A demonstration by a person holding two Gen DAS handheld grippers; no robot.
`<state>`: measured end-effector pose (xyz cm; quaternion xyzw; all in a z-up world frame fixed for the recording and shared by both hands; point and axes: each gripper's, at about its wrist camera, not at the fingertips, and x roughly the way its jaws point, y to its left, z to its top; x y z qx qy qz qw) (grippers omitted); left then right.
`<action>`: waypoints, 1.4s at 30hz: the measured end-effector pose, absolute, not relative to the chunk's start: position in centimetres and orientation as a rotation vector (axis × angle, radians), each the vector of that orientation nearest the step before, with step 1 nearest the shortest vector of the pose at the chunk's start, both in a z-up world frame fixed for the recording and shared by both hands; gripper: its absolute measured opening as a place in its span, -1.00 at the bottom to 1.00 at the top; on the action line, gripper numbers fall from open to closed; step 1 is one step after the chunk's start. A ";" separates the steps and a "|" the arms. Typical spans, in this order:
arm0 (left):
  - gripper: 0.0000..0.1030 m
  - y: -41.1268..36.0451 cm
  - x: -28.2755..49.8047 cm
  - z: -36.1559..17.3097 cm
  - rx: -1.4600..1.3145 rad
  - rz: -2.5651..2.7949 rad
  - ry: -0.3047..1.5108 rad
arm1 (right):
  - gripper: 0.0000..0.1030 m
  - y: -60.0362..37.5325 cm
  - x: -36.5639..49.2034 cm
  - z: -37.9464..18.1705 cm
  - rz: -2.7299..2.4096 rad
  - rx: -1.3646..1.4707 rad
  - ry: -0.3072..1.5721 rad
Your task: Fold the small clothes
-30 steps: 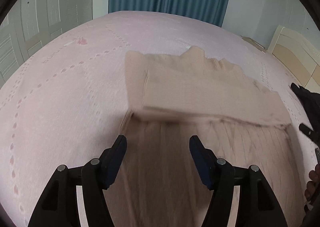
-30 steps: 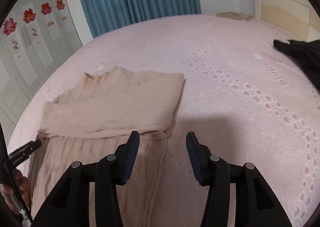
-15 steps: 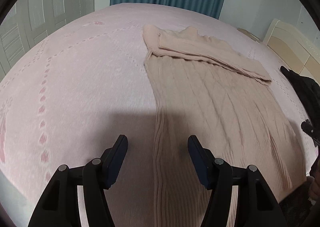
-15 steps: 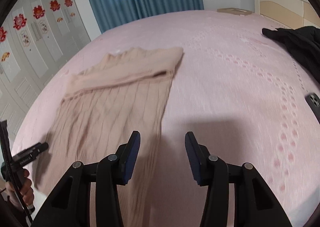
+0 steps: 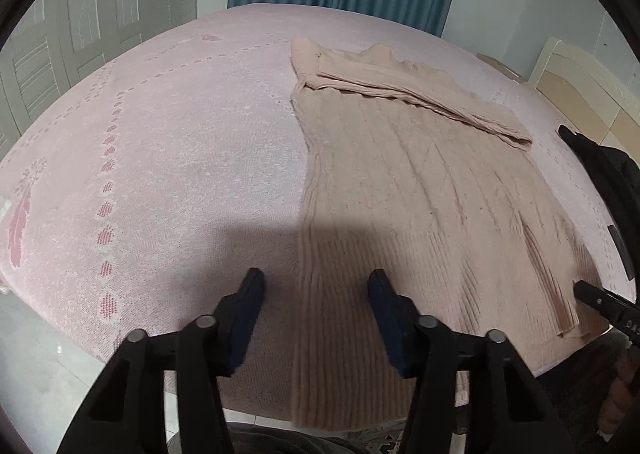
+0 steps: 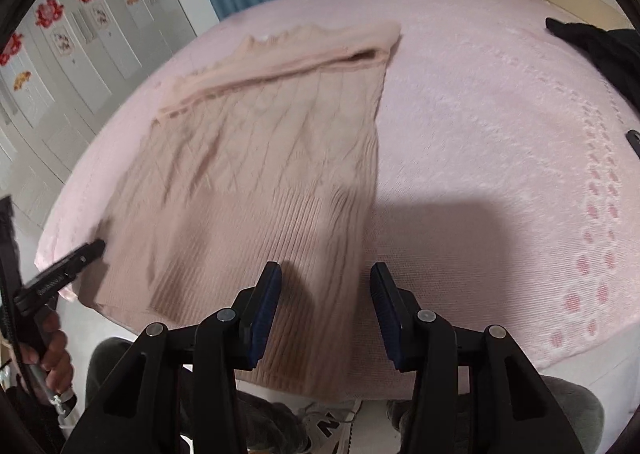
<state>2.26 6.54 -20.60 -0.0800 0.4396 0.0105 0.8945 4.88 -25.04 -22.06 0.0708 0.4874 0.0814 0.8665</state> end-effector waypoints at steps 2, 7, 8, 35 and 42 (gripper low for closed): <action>-0.56 6.2 2.5 -20.5 -0.172 -0.003 0.916 | -0.60 -24.4 4.9 -21.9 0.171 0.116 1.004; -0.85 6.8 2.1 -19.7 -0.195 0.003 0.884 | -0.91 -26.1 4.1 -20.4 0.188 0.190 0.915; -0.86 7.4 1.8 -19.6 -0.206 0.010 0.884 | -0.91 -27.3 4.0 -20.0 0.199 0.249 0.901; -0.38 10.9 9.0 -22.5 -0.633 -0.196 0.952 | -0.71 -28.2 6.0 -22.4 0.213 0.322 1.015; -0.39 10.4 6.5 -22.6 -0.601 -0.251 0.952 | -0.43 -27.7 7.2 -22.4 0.215 0.348 1.003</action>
